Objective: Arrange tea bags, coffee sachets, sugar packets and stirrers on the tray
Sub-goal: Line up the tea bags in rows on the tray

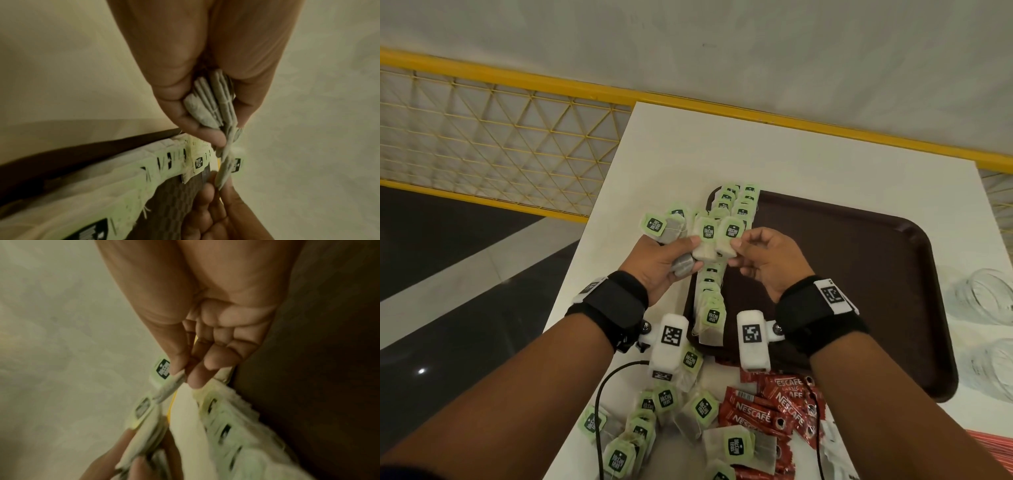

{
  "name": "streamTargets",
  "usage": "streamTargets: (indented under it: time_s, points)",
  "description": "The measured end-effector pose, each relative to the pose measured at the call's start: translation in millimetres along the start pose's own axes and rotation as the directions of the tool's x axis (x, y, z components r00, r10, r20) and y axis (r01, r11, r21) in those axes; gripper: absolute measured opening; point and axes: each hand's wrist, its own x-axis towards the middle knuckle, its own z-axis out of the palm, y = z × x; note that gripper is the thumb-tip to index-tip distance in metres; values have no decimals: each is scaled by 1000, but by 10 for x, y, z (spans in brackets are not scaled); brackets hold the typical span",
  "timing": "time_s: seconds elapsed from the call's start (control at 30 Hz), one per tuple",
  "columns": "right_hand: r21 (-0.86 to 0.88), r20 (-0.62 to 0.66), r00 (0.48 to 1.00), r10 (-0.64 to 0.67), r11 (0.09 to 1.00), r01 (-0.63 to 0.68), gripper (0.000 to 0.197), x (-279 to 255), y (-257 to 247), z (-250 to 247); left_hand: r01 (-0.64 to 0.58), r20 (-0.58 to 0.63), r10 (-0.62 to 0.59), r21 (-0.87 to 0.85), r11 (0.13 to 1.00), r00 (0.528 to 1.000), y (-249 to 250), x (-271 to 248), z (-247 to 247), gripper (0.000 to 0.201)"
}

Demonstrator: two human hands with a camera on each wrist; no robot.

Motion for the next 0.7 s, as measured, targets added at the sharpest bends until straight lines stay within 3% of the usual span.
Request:
streamTargets:
  time_s: [0.13, 0.43, 0.57, 0.63, 0.7]
  points:
    - [-186, -181, 983, -18, 982, -16, 11, 143, 39, -156, -6, -11, 6, -1, 1000, 1000, 14, -1, -31, 26]
    - [-572, -252, 960, -121, 819, -47, 16, 471, 114, -173, 0, -11, 0, -2, 1000, 1000, -50, -24, -40, 30]
    - [-617, -298, 945, -136, 782, -82, 16, 490, 144, -158, 8, -6, -8, -3, 1000, 1000, -58, -38, -45, 30]
    - [-631, -318, 920, -230, 776, -24, 17, 416, 96, -139, 7, -1, -7, -1, 1000, 1000, -47, -41, -45, 30]
    - [-557, -258, 925, -278, 826, 93, 19, 296, 10, -86, 2, 2, -2, 1, 1000, 1000, -34, -37, -46, 30]
